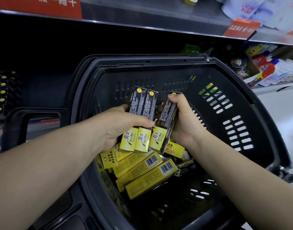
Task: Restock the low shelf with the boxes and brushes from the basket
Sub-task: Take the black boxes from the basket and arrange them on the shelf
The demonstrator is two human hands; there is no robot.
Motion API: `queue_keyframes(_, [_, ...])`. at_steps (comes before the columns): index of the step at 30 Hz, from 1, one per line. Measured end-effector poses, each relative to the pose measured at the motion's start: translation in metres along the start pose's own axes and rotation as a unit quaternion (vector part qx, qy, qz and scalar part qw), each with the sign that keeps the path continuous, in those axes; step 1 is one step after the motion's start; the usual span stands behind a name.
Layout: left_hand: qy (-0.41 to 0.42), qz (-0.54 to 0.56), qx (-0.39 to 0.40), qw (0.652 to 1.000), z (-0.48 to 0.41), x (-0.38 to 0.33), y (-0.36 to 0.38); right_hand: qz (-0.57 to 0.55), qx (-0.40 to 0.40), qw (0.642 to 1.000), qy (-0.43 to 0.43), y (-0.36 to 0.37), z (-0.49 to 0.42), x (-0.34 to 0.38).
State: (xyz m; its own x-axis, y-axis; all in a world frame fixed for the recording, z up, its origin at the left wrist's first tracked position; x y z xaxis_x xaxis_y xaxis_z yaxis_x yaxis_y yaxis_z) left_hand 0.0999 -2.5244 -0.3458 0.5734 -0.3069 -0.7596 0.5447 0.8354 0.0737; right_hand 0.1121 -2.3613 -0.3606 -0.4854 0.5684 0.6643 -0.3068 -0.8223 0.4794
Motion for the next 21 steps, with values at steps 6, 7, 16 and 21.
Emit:
queue_keyframes(6, [-0.019, 0.045, 0.104, 0.993, 0.013, -0.005, 0.007, 0.058, -0.041, 0.997, -0.029, 0.014, 0.003, 0.001])
queue_keyframes(7, [-0.021, 0.053, 0.121, 0.991, 0.016, -0.005, 0.008, 0.059, -0.044, 0.996, -0.042, 0.018, 0.005, 0.002])
queue_keyframes(16, [0.072, 0.036, 0.073, 0.994, 0.059, -0.02, -0.027, 0.264, -0.019, 0.949, -0.17, 0.083, 0.028, 0.032])
queue_keyframes(21, [0.108, -0.003, 0.02, 0.994, 0.091, -0.001, -0.095, 0.34, 0.114, 0.929, -0.089, 0.134, 0.032, 0.032])
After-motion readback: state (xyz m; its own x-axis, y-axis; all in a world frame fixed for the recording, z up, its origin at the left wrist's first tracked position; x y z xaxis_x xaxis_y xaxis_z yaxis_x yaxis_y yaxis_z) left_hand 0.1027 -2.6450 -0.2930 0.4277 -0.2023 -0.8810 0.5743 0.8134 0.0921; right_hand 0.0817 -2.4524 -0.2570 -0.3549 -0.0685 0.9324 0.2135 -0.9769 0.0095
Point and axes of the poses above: each hand's wrist, its own z-axis away from the middle knuckle, its own y-axis out of the palm, x = y × z, the point moved 2 cm from there along -z, towards the middle knuckle, and after that the axes turned 15 degrees about -z, right-handed, at the moved point
